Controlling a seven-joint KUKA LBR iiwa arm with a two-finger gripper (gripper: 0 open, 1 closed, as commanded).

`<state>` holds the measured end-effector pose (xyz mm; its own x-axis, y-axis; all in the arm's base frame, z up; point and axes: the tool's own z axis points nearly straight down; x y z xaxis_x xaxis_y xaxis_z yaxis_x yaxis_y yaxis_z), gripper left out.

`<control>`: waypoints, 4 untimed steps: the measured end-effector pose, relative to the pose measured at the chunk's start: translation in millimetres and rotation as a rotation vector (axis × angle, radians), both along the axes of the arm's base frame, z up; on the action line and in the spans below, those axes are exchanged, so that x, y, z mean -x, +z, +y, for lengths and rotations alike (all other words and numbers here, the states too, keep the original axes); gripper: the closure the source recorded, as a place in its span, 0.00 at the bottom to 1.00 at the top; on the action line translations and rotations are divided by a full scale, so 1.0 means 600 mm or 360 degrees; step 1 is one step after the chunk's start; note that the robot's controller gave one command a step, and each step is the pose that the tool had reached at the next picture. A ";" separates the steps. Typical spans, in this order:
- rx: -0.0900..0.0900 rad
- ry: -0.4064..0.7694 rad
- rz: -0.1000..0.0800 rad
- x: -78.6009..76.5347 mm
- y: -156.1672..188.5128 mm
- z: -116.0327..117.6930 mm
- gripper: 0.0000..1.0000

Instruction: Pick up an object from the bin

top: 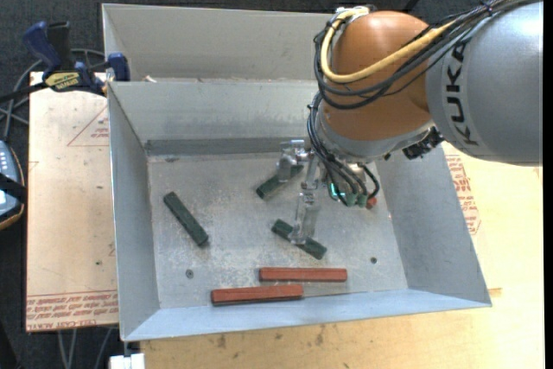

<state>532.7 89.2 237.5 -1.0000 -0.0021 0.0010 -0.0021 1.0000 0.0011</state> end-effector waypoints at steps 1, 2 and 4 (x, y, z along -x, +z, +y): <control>0.0004 0.0122 0.0017 0.085 -0.142 -0.103 0.00; -0.0001 -0.0068 0.0000 0.034 -0.271 -0.101 0.00; -0.0003 -0.0073 -0.0005 0.057 -0.269 -0.075 1.00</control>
Offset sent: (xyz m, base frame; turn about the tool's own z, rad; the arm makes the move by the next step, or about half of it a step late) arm -0.0476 -0.0585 -0.0805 -0.0829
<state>498.6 44.2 76.1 -0.9990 0.0435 -0.0023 0.0435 0.9990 0.0031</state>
